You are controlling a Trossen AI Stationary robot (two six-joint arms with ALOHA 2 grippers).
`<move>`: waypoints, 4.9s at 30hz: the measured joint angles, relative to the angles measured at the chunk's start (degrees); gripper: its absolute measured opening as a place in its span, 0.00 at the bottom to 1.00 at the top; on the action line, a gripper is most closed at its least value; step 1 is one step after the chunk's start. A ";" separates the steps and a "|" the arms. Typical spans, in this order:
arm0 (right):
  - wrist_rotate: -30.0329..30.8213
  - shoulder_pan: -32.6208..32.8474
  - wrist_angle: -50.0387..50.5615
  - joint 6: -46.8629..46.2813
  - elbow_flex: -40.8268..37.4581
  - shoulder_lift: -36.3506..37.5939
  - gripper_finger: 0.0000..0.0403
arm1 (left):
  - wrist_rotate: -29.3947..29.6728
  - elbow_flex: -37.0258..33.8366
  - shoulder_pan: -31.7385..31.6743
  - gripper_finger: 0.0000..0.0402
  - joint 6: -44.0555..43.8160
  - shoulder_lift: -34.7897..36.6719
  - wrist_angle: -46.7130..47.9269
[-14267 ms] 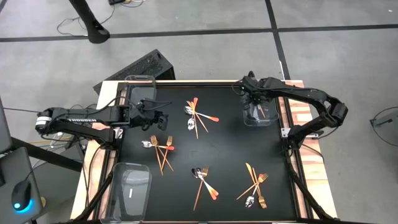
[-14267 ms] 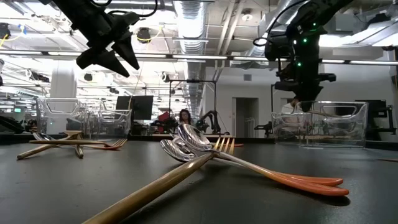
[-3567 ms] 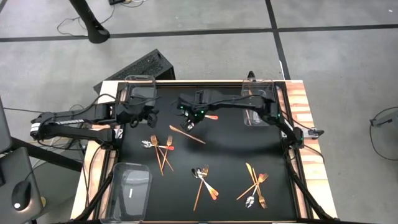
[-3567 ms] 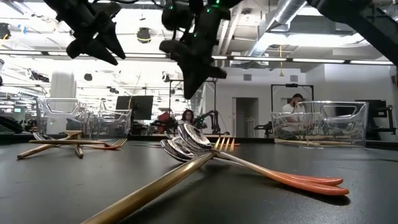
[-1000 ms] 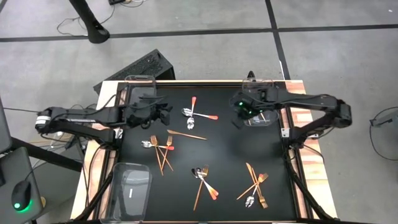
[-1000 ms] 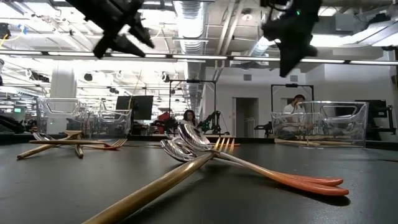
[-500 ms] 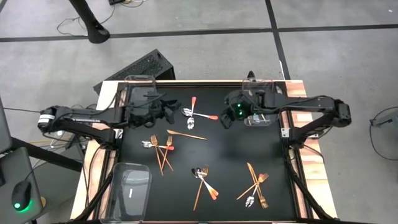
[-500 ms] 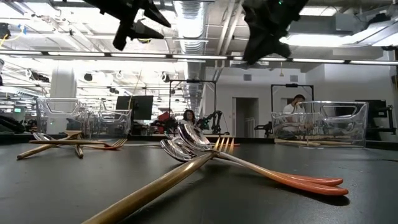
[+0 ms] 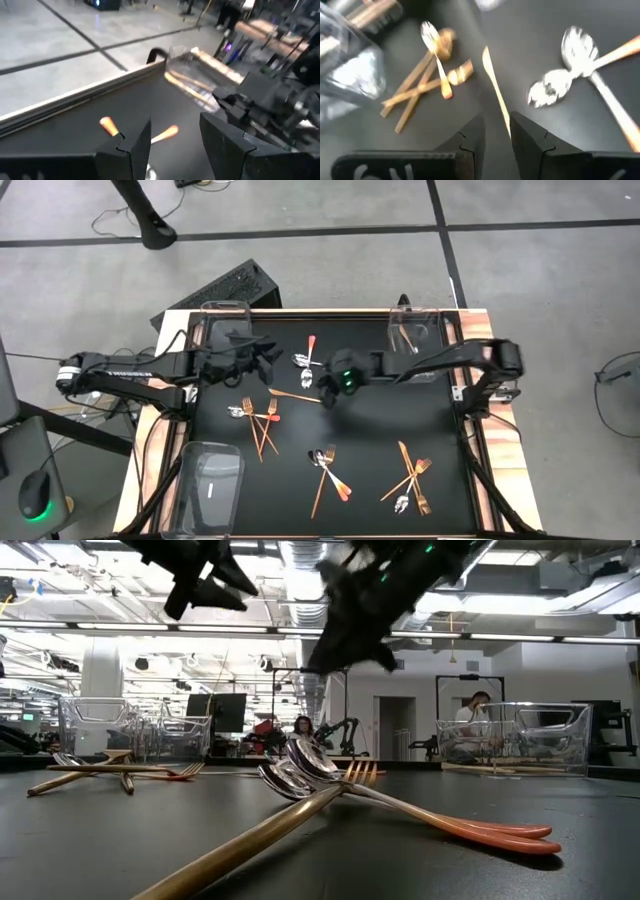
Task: Sort silverware by color (type)
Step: Put the gold table knife into the top right transparent bin
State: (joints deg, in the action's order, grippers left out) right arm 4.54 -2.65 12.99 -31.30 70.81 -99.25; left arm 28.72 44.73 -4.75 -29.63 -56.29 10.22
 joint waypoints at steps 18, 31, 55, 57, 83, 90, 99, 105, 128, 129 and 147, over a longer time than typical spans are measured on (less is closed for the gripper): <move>-1.45 2.63 15.08 -2.31 30.57 -26.74 0.28 | -10.02 -0.45 -4.90 0.39 14.80 12.91 11.72; -3.13 4.07 25.07 -3.60 36.46 -29.48 0.28 | -11.77 -20.21 -4.48 0.39 18.28 19.83 -17.46; -4.55 -2.59 21.05 19.58 36.69 -29.48 0.28 | -12.25 -20.46 -3.52 0.39 10.91 28.46 -7.63; -5.74 -3.09 20.56 19.91 36.72 -30.34 0.28 | -12.40 -20.46 -3.52 0.39 10.59 28.22 -7.12; -6.15 -2.35 21.54 22.38 36.63 -34.05 0.28 | -8.81 -20.46 -3.85 0.39 9.47 27.84 -0.48; -5.91 -3.98 21.80 23.17 36.60 -34.20 0.28 | -7.62 -20.46 -3.87 0.39 9.49 27.78 -0.45; -7.40 -4.42 21.10 23.97 36.65 -34.18 0.28 | -7.23 -20.46 -3.86 0.39 9.06 27.80 -0.43; -9.24 -3.67 20.95 23.42 36.82 -36.04 0.28 | -7.48 -20.46 -3.85 0.39 7.82 27.79 -0.40; -9.02 -4.23 28.56 15.90 36.85 -36.69 0.02 | -8.90 -20.46 -3.85 0.39 6.23 27.80 1.15; -9.30 -4.27 29.04 14.76 36.74 -36.00 0.01 | -8.96 -20.46 -3.85 0.39 6.23 27.80 1.15; -3.23 -11.48 52.75 16.21 36.61 -14.59 0.01 | -8.61 -20.46 -3.85 0.39 5.91 27.80 1.49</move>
State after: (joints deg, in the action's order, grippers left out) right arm 1.31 -14.13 65.74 -15.10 107.42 -113.84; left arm 20.10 24.27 -8.60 -23.72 -28.49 11.70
